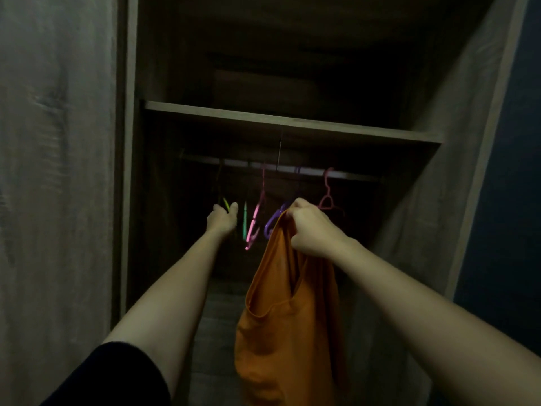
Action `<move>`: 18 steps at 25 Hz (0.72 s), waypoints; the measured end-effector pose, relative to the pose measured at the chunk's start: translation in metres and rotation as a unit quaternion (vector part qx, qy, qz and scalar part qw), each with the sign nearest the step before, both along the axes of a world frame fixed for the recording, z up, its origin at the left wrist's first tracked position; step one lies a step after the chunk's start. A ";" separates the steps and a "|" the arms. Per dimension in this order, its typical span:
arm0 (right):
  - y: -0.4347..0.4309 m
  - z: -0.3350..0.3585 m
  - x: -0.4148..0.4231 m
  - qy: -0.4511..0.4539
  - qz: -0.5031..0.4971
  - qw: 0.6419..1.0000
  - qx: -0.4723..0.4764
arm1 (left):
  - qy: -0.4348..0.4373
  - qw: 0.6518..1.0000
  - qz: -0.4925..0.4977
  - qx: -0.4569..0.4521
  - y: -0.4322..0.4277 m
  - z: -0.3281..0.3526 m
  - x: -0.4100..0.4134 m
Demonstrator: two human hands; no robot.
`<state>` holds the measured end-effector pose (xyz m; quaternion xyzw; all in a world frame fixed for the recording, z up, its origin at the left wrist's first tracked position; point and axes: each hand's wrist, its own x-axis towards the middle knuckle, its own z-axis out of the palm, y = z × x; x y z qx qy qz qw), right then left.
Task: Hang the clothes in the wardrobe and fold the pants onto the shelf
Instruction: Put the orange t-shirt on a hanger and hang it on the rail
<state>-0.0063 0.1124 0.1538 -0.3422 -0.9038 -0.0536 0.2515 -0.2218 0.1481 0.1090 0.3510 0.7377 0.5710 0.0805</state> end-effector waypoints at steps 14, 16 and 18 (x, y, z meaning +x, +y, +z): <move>0.026 -0.024 0.019 0.012 0.025 0.999 -0.039 | 0.137 0.986 0.071 0.063 0.007 0.008 0.009; 0.019 -0.034 0.016 0.012 0.028 0.999 -0.038 | 0.163 0.981 0.076 0.072 -0.018 -0.004 0.013; 0.007 -0.047 0.011 0.004 0.012 0.999 -0.045 | 0.204 0.974 0.070 0.072 -0.054 -0.020 0.015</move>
